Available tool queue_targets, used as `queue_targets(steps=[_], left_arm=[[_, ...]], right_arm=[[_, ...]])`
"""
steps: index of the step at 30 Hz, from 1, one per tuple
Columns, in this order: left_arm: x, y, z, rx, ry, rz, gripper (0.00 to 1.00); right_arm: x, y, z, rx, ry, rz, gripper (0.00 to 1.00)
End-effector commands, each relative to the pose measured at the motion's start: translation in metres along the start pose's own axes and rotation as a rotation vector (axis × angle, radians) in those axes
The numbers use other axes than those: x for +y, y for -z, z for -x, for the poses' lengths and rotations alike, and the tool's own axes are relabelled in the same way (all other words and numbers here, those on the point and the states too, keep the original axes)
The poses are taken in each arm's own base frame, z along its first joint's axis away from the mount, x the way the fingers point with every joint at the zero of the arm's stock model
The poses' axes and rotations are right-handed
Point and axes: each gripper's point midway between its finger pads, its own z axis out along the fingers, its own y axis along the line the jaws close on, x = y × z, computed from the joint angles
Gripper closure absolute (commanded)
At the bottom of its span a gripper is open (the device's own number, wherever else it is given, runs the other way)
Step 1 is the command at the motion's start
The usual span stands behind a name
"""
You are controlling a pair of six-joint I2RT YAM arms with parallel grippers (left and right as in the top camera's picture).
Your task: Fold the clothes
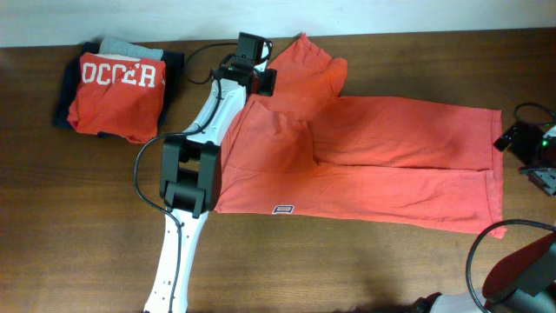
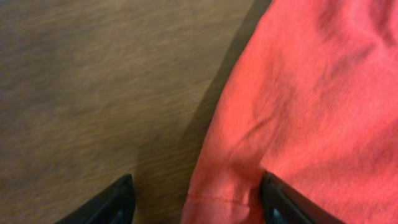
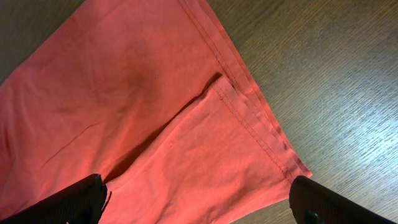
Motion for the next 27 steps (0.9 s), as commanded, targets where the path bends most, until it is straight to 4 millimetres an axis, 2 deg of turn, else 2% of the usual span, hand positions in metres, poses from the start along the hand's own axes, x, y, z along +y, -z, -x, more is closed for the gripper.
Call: queue_targets(steps=[1, 9, 12, 14, 16, 22, 24, 27], left_arm=[[0.022, -0.008, -0.026, 0.086, -0.014, 0.103, 0.36], [0.030, -0.003, -0.054, 0.199, -0.023, 0.148, 0.35], [0.029, -0.001, -0.054, 0.206, -0.017, 0.148, 0.34], [0.029, 0.003, -0.044, 0.183, -0.015, 0.148, 0.34], [0.029, 0.015, -0.023, 0.137, -0.010, 0.144, 0.30], [0.001, 0.071, 0.065, -0.086, 0.003, -0.014, 0.20], [-0.010, 0.082, 0.081, -0.134, 0.000, -0.076, 0.20], [-0.019, 0.084, 0.092, -0.178, -0.005, -0.127, 0.20]], right_arm=[[-0.001, 0.004, 0.005, -0.017, 0.011, -0.008, 0.01], [-0.001, 0.004, 0.005, -0.017, 0.011, -0.008, 0.01], [-0.001, 0.004, 0.005, -0.017, 0.011, -0.008, 0.01], [-0.001, 0.004, 0.005, -0.017, 0.011, -0.008, 0.01], [-0.001, 0.004, 0.005, -0.017, 0.011, -0.008, 0.01], [-0.001, 0.004, 0.005, -0.017, 0.011, -0.008, 0.01], [-0.001, 0.004, 0.005, -0.017, 0.011, -0.008, 0.01], [-0.001, 0.004, 0.005, -0.017, 0.011, -0.008, 0.01]])
